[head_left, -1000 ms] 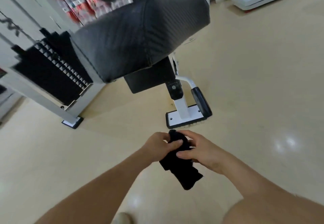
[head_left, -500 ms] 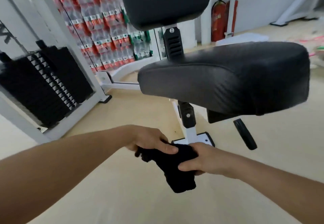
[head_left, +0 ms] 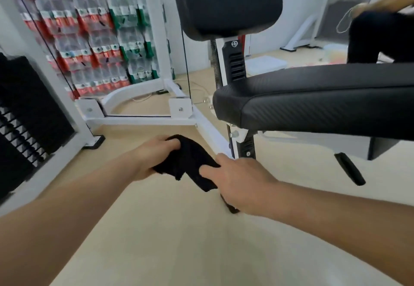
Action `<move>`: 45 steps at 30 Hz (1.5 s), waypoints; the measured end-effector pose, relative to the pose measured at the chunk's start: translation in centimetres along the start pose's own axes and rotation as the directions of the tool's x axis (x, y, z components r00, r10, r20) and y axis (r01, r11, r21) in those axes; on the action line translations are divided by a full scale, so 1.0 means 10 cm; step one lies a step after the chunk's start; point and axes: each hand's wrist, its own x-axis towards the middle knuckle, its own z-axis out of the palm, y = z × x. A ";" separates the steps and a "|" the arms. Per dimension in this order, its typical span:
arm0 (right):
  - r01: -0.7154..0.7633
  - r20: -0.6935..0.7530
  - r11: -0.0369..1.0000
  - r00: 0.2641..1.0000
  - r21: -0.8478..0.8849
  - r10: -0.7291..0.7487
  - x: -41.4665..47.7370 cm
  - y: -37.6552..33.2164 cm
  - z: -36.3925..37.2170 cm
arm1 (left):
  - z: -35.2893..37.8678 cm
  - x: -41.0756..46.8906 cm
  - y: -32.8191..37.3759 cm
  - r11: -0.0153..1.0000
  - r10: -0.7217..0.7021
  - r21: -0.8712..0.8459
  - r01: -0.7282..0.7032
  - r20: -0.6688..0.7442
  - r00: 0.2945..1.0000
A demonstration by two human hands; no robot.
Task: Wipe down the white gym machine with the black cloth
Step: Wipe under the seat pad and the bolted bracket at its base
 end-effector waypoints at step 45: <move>-0.137 0.483 -0.530 0.641 0.837 0.596 1.39 -0.03 0.26 | 0.45 0.57 0.42 1.000 0.005 0.025 -0.003 -0.086 0.996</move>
